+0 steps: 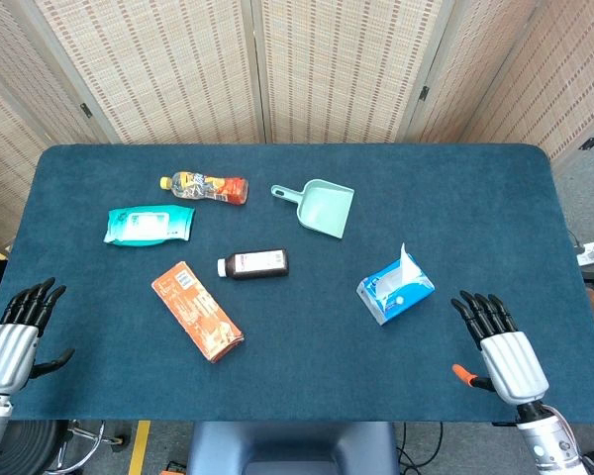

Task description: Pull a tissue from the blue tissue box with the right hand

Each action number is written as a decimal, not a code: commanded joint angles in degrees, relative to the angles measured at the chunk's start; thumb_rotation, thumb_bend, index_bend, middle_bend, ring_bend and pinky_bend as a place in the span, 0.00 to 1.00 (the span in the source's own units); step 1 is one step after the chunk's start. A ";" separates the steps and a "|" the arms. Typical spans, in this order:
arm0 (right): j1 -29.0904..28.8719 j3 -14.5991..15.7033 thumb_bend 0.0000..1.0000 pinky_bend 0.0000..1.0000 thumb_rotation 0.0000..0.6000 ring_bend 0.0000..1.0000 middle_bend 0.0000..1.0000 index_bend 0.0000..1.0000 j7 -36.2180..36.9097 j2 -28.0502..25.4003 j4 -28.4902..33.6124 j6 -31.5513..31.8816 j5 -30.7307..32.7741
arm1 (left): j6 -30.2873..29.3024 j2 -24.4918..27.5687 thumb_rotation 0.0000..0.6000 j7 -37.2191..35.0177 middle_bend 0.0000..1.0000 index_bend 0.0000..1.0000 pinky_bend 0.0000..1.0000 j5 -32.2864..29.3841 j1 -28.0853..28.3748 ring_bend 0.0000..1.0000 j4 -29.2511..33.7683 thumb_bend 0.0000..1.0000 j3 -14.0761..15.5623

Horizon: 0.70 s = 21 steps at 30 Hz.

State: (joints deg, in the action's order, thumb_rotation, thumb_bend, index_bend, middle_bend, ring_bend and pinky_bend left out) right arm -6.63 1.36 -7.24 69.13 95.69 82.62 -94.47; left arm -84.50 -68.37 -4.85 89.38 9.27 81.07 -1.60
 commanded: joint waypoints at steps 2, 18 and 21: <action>-0.20 -0.15 0.01 0.00 1.00 0.00 0.00 0.00 0.11 0.09 -0.19 -0.42 0.37 | 0.01 0.00 1.00 -0.03 0.00 0.00 0.12 -0.02 0.01 0.00 0.02 0.26 0.00; -7.77 -8.16 0.10 0.00 1.00 0.00 0.04 0.08 -1.58 0.84 3.22 -7.71 7.49 | 0.47 0.52 1.00 -2.42 0.00 0.00 0.12 -0.19 0.30 0.00 -0.09 0.26 -0.16; -10.37 -10.28 0.10 0.00 1.00 0.00 0.08 0.16 -4.91 1.77 4.37 -11.07 11.36 | 0.60 0.58 1.00 -2.79 0.00 0.00 0.11 -0.34 0.29 0.00 -0.20 0.26 -0.16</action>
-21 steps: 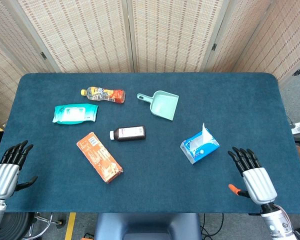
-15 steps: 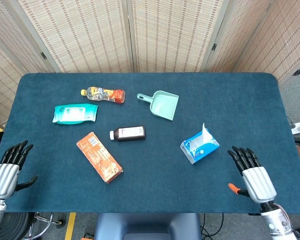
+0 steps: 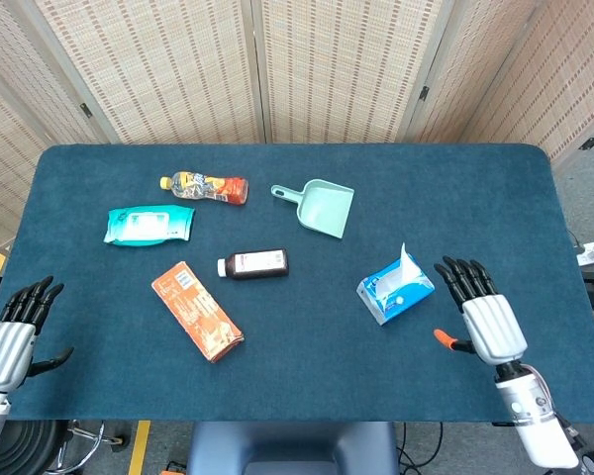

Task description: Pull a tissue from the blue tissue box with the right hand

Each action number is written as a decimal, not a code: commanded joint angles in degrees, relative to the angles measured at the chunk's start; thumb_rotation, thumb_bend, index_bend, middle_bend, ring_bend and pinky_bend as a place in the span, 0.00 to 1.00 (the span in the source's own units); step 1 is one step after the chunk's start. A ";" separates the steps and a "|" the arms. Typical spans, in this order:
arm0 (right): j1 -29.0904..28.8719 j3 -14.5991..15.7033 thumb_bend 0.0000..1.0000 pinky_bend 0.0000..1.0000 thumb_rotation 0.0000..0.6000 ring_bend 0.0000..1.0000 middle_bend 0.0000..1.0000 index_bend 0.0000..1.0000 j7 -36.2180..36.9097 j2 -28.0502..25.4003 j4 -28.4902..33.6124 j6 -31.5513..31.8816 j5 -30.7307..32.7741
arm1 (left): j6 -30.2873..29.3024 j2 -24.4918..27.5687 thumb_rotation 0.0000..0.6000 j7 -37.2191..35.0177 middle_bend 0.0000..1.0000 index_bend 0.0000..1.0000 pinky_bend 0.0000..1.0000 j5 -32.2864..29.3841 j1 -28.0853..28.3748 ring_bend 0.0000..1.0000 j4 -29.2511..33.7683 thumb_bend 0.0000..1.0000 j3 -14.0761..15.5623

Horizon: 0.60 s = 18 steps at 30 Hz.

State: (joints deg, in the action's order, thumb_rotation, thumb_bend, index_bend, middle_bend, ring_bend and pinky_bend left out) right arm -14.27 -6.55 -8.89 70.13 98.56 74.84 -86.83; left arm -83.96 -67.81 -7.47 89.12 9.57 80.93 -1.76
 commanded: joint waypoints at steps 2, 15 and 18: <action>-4.45 -3.63 0.10 0.00 1.00 0.00 0.11 0.19 -5.37 1.68 1.73 -5.55 6.64 | 0.14 0.04 1.00 -0.42 0.00 0.00 0.12 -0.12 0.02 0.00 -0.12 0.26 -0.01; -14.80 -9.06 0.12 0.00 1.00 0.00 0.22 0.31 -17.60 10.01 -2.83 -13.60 23.96 | 0.26 0.25 1.00 -1.82 0.00 0.00 0.12 -0.61 -0.20 0.00 -0.55 0.26 0.01; -16.43 -9.63 0.13 0.00 1.00 0.00 0.23 0.33 -19.06 11.13 -3.48 -14.19 26.66 | -0.03 0.20 1.00 -1.96 0.00 0.00 0.12 -0.52 -0.32 0.00 -0.73 0.26 0.01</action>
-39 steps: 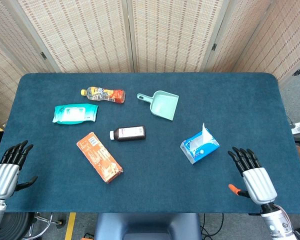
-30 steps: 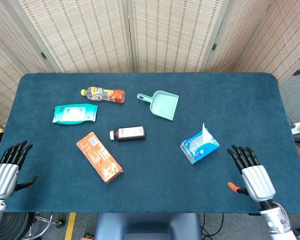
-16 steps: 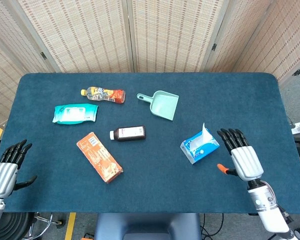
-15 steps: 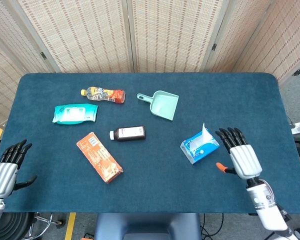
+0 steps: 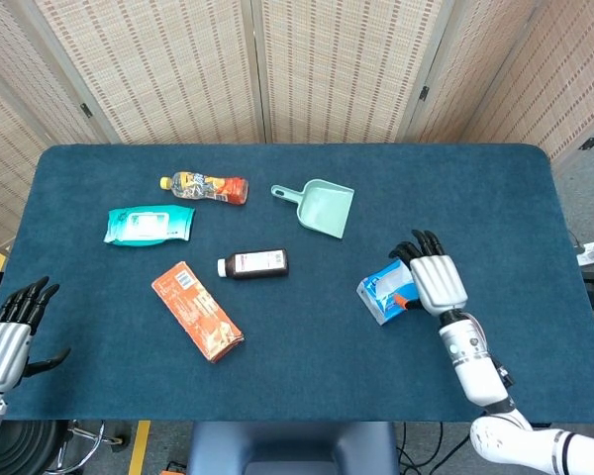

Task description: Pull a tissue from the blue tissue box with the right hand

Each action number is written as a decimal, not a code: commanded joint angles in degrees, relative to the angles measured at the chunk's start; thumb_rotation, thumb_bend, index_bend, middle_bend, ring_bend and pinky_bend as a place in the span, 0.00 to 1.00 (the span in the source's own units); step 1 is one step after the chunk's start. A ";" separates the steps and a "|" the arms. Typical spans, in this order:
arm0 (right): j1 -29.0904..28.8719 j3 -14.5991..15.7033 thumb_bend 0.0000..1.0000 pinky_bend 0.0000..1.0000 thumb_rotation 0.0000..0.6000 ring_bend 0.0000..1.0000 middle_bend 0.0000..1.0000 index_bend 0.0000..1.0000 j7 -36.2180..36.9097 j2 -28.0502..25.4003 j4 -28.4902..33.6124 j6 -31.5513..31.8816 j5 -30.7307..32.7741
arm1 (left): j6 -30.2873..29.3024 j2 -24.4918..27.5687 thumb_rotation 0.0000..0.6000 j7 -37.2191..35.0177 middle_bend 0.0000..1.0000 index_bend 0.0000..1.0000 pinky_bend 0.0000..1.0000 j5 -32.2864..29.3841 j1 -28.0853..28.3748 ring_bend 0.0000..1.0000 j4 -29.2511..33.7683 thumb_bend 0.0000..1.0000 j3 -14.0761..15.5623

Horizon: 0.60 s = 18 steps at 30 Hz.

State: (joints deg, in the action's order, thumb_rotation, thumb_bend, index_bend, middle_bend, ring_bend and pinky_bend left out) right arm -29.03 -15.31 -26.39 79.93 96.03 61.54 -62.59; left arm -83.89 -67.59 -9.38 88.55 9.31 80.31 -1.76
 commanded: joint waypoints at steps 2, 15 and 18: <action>-2.46 -0.98 0.13 0.00 1.00 0.00 0.24 0.35 -2.36 1.77 -1.17 -1.14 3.86 | -0.13 0.00 1.00 -0.23 0.00 0.00 0.12 -0.01 -0.11 0.00 -0.16 0.26 0.00; -3.41 1.63 0.15 0.00 1.00 0.00 0.32 0.47 -2.96 1.27 -2.28 -0.77 7.49 | -0.11 0.16 1.00 -1.12 0.00 0.00 0.12 -0.29 -0.24 0.00 -0.38 0.26 -0.14; -3.52 1.78 0.20 0.00 1.00 0.00 0.33 0.49 -2.34 0.81 -2.54 -0.78 7.91 | 0.06 0.11 1.00 -0.97 0.00 0.00 0.12 -0.45 -0.22 0.00 -0.36 0.26 -0.17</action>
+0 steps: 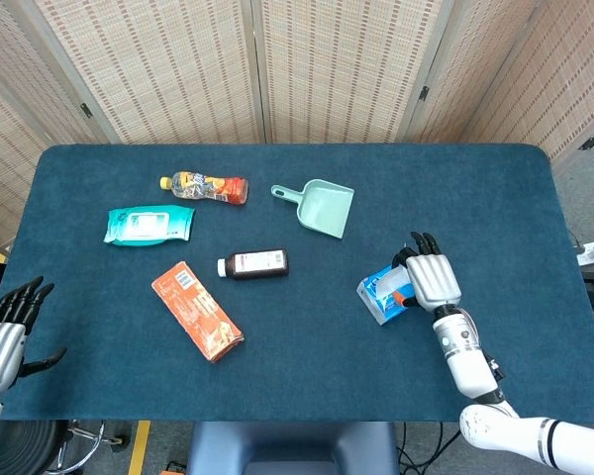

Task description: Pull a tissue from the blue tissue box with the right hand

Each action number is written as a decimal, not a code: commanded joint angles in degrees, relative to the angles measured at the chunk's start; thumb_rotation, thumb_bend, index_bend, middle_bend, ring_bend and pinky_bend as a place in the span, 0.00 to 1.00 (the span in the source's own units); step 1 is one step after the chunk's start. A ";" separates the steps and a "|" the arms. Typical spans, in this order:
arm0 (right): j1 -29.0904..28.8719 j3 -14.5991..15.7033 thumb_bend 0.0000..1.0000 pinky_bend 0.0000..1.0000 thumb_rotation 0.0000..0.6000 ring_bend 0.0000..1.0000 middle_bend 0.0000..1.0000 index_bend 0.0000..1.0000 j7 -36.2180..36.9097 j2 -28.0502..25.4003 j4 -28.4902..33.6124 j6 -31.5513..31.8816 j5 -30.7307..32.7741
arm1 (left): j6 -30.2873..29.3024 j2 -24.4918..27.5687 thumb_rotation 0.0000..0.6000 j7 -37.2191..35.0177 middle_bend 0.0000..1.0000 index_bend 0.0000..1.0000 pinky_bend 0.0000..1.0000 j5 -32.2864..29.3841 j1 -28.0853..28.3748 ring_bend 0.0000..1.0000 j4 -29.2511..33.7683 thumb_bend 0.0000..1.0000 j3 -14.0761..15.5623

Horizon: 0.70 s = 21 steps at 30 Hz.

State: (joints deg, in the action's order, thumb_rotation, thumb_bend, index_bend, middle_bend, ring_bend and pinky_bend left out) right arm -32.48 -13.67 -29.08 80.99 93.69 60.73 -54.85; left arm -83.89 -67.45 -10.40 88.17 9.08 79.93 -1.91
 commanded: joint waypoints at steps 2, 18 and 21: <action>-0.09 0.32 0.25 0.00 1.00 0.00 0.35 0.51 0.70 -0.39 -0.47 0.13 0.21 | 0.08 -0.04 1.00 0.14 0.00 0.00 0.12 -0.08 0.01 0.00 0.01 0.26 -0.03; -0.23 2.07 0.35 0.00 1.00 0.04 0.49 0.71 2.92 1.96 -4.19 2.54 -2.28 | -0.11 -0.05 1.00 0.11 0.00 0.00 0.12 0.03 -0.10 0.00 -0.02 0.26 -0.02; 0.28 1.89 0.35 0.00 1.00 0.04 0.49 0.71 4.63 1.06 -2.77 3.82 -4.20 | -0.14 -0.04 1.00 0.02 0.00 0.00 0.12 -0.01 -0.13 0.00 -0.05 0.26 -0.05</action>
State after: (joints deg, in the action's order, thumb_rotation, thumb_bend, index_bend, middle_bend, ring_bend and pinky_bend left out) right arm -32.49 -11.70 -25.22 82.51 90.22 63.94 -58.25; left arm -84.03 -67.49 -10.38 88.17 8.95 79.89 -1.96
